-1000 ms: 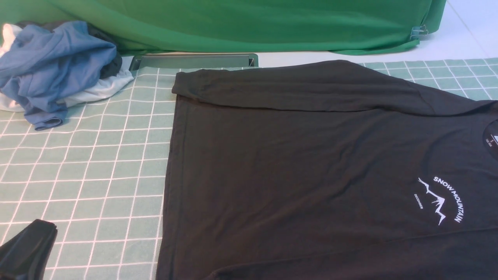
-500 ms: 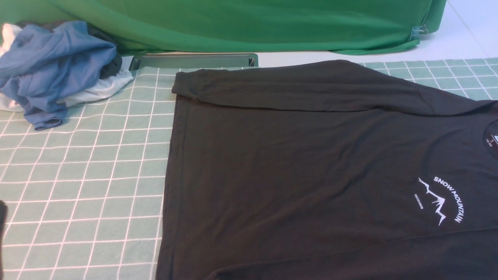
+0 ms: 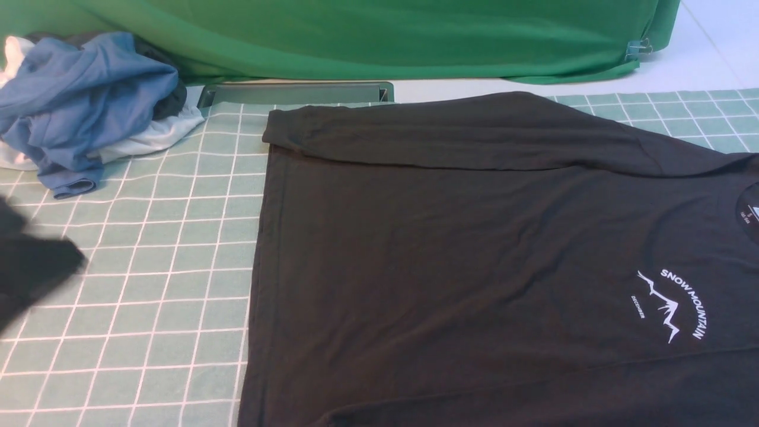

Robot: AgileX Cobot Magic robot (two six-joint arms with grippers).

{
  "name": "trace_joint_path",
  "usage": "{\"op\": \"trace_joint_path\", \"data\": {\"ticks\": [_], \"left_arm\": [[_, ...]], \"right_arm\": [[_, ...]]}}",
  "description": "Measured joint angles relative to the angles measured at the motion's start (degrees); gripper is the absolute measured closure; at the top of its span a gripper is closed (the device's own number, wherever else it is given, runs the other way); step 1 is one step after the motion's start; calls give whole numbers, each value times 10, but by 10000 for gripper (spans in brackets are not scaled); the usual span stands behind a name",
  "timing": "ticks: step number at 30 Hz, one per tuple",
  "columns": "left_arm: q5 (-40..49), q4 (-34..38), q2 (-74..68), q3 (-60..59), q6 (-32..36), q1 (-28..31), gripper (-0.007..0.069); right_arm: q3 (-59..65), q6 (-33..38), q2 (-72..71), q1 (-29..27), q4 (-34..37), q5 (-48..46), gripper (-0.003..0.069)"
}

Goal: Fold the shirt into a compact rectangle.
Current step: 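Grasp the left edge of the dark T-shirt lying flat on the table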

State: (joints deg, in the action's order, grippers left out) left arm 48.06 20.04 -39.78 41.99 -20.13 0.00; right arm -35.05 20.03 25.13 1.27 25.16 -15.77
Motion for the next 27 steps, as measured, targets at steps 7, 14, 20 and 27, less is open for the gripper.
{"op": "trace_joint_path", "data": {"ticks": [7,14,20,27], "left_arm": [[141,118,-264,9,201,-27,607],[44,35,-314,-2,94,-220,601],[-11,-54,-361,-3,21,-296,538],[-68,-63,-443,-4,58,-314,337]], "right_arm": [[-124,30,242,0,-20,-341,627],[-144,4,366,0,-25,-439,627],[-144,3,392,0,-26,-429,627],[-145,3,393,0,-26,-409,627]]}}
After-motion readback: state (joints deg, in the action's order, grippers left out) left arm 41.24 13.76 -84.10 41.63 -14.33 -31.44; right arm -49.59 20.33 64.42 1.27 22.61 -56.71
